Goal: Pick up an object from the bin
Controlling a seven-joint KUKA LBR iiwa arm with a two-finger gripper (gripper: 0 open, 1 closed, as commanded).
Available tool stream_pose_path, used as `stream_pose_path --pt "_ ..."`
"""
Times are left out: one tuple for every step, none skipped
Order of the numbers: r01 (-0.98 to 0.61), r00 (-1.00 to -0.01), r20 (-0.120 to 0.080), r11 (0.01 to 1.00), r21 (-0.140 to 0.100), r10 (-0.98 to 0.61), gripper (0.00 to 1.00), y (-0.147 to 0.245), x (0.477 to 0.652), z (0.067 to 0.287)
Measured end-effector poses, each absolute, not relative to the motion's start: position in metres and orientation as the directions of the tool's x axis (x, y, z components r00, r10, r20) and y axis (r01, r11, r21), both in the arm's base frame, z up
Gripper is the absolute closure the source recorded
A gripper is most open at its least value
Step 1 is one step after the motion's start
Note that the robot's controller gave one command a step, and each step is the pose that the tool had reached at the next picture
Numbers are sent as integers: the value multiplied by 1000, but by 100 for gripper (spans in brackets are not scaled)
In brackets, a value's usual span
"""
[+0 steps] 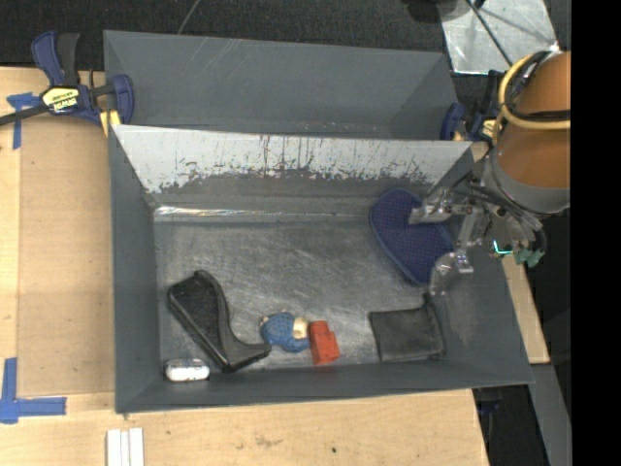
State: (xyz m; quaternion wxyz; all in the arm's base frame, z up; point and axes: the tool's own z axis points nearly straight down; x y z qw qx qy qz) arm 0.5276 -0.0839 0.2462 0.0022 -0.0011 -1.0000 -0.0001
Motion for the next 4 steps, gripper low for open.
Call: stream_pose_path --pt "-340 -940 2 940 1 -340 0 -121 515 154" --pt "-236 -972 -7 972 -3 -236 0 -122 489 83" --pt "-238 -971 -5 971 -2 -238 100 -121 489 81" --pt "-238 -971 -4 971 -1 -238 0 -121 489 81"
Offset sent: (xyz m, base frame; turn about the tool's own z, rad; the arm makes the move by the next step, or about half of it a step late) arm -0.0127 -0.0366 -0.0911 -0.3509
